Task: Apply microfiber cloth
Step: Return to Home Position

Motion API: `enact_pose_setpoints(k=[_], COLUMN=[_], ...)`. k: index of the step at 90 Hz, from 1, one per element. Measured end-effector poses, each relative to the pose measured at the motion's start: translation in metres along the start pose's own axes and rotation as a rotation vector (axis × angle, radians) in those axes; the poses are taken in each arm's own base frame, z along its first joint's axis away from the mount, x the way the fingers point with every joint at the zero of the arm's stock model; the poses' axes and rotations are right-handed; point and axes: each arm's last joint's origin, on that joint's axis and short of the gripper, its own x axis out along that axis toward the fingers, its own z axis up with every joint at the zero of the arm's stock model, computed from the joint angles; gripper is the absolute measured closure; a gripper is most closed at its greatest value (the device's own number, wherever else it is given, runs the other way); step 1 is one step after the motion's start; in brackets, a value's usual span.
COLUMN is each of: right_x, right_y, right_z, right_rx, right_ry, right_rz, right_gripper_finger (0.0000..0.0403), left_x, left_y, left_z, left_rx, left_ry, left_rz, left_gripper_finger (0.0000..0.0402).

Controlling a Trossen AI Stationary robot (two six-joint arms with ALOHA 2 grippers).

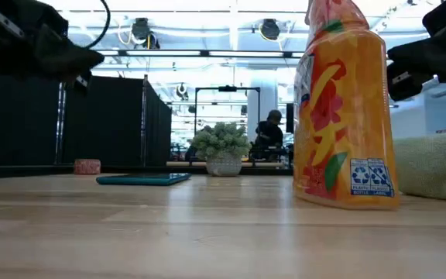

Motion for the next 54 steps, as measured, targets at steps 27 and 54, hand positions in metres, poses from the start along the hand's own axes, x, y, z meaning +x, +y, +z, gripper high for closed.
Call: enact_pose_setpoints(k=[27, 54], right_x=[0.0, 0.0], right_y=[0.0, 0.0], right_z=[0.0, 0.0], right_rx=[0.0, 0.0], right_ry=[0.0, 0.0], right_rz=[0.0, 0.0], right_gripper_finger=[0.0399, 0.0399], left_x=[-0.009, -0.021], left_y=[0.003, 0.006], left_z=[0.003, 0.003], left_rx=[0.033, 0.017], left_ry=[-0.017, -0.043], left_rz=[-0.074, -0.022], left_gripper_finger=[0.0402, 0.0402])
